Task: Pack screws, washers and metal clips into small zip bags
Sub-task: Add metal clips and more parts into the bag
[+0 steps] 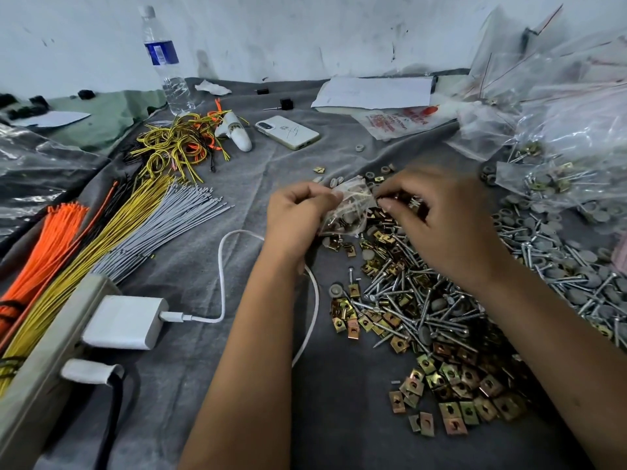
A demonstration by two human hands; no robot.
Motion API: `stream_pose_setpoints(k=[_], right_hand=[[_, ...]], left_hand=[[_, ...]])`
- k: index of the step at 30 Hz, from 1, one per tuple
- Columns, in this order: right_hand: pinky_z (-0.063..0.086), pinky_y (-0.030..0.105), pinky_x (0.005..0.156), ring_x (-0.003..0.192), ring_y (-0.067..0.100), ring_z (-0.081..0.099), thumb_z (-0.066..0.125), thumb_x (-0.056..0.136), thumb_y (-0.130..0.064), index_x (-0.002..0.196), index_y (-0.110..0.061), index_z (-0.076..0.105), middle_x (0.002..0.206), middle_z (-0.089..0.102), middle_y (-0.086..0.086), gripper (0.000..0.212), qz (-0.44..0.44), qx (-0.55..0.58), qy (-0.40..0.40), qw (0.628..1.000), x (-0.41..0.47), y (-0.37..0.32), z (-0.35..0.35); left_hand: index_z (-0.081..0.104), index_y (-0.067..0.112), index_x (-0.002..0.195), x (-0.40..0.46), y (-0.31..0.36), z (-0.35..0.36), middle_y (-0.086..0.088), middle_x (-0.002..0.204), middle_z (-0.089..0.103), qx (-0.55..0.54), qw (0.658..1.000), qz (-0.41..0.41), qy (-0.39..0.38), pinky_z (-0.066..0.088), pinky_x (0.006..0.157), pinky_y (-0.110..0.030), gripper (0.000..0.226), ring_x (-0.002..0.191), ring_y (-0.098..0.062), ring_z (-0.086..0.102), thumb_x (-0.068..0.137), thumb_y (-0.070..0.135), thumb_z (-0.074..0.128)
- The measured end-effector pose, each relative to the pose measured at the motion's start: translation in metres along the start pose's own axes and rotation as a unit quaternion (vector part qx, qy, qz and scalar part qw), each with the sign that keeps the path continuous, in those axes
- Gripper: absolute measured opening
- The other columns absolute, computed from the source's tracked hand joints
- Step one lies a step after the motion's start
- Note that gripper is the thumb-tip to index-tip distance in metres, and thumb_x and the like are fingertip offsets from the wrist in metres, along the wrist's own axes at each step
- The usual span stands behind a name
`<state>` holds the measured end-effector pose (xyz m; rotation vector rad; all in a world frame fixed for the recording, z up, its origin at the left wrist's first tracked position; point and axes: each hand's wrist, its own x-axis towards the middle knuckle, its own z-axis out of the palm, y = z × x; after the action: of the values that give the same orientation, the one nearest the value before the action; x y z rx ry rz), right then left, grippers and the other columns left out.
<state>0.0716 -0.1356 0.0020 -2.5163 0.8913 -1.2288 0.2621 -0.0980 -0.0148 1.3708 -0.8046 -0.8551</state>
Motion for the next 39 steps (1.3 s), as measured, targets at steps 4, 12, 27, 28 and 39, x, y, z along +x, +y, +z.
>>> stream_pose_setpoints(k=[4,12,27,28,39], right_hand=[[0.057,0.029,0.083,0.093,0.014,0.071,0.065,0.099,-0.015,0.112,-0.009,0.072,0.106,0.075,0.001,0.016,-0.085,-0.001,-0.061,0.994,-0.006,-0.005,0.002],[0.056,0.038,0.068,0.073,0.011,0.069,0.058,0.102,-0.023,0.116,-0.019,0.068,0.087,0.075,-0.002,0.018,-0.011,-0.010,-0.148,0.989,-0.007,0.004,0.010],[0.046,0.007,0.081,0.083,0.001,0.067,0.071,0.092,-0.008,0.119,-0.017,0.075,0.102,0.078,-0.004,0.029,0.038,-0.023,-0.054,0.998,-0.008,0.009,0.010],[0.046,0.007,0.078,0.078,0.000,0.065,0.069,0.094,-0.008,0.118,-0.017,0.075,0.098,0.077,-0.004,0.026,0.040,-0.022,-0.052,0.998,-0.008,0.009,0.010],[0.055,0.037,0.095,0.109,0.008,0.063,0.041,0.100,-0.054,0.132,-0.028,0.066,0.130,0.066,-0.009,0.048,0.037,-0.043,-0.166,0.985,-0.007,-0.004,0.013]], left_hand=[[0.074,0.016,0.060,0.000,0.000,-0.002,-0.009,0.061,0.064,0.011,0.999,-0.018,-0.040,0.046,0.062,-0.031,0.027,0.059,-0.023,0.054,0.083,0.002,0.078],[0.071,0.014,0.061,0.001,0.002,-0.001,-0.007,0.063,0.067,-0.009,1.000,0.004,-0.018,0.050,0.059,-0.026,0.028,0.056,-0.017,0.060,0.085,0.001,0.077],[0.065,0.023,0.079,-0.007,0.002,0.007,0.007,0.085,0.065,0.181,0.969,0.166,0.032,0.050,0.081,-0.038,0.010,0.088,-0.019,0.061,0.086,0.030,0.068],[0.064,0.023,0.080,-0.007,0.002,0.007,0.008,0.084,0.063,0.190,0.965,0.172,0.046,0.048,0.081,-0.038,0.007,0.089,-0.019,0.059,0.083,0.028,0.061],[0.058,0.014,0.079,0.009,0.002,-0.005,-0.007,0.083,0.060,-0.016,0.958,0.063,0.279,0.038,0.069,-0.033,0.022,0.076,-0.017,0.050,0.096,0.005,0.049]])
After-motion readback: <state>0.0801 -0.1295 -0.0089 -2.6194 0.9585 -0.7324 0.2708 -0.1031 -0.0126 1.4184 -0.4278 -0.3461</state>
